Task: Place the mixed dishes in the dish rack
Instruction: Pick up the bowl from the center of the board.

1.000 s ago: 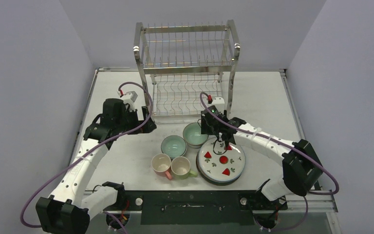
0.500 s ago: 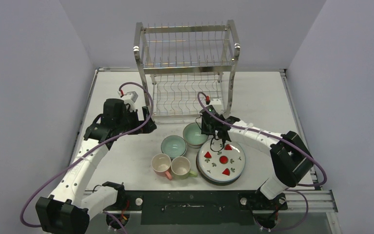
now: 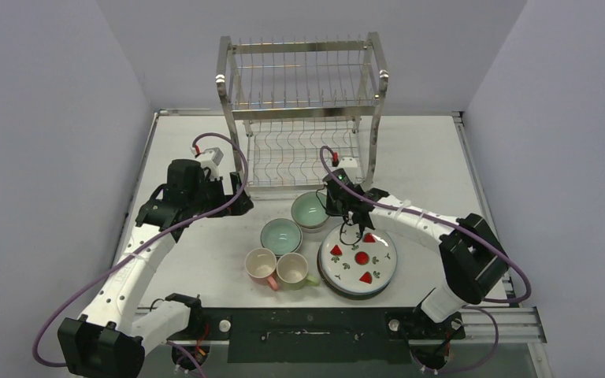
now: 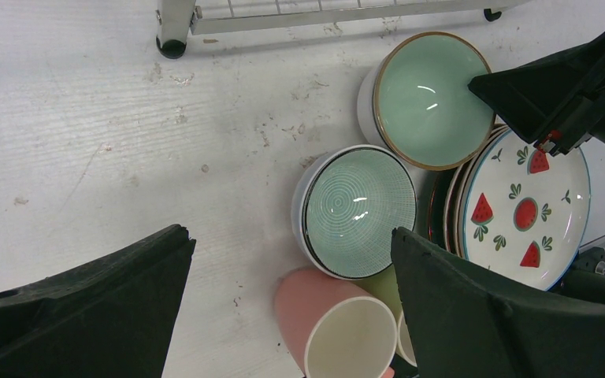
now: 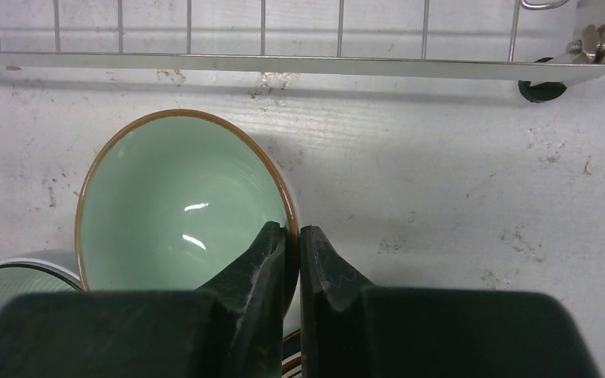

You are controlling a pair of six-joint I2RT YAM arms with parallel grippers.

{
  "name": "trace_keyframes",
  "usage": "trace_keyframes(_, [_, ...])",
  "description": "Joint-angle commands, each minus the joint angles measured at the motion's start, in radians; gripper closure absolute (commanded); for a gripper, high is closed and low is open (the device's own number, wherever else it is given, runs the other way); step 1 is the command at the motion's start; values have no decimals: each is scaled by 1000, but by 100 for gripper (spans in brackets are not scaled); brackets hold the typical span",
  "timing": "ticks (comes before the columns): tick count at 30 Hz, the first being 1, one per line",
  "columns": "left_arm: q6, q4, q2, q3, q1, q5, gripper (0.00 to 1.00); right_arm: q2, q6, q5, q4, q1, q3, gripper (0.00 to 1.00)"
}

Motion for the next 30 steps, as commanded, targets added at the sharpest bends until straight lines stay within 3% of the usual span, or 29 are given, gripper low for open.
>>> trace_keyframes(1, [14, 37, -10, -2, 6, 4, 4, -57, -37, 66, -51, 12, 28, 100])
trace_keyframes(9, [-13, 85, -37, 0, -14, 59, 7, -160, -71, 128, -109, 68, 71, 100])
trace_keyframes(18, [-57, 57, 1, 119, -182, 34, 14, -269, -110, 247, -196, 177, 151, 100])
trace_keyframes(30, [-155, 110, 55, 144, -222, 70, 26, -366, -144, 342, -220, 324, 203, 100])
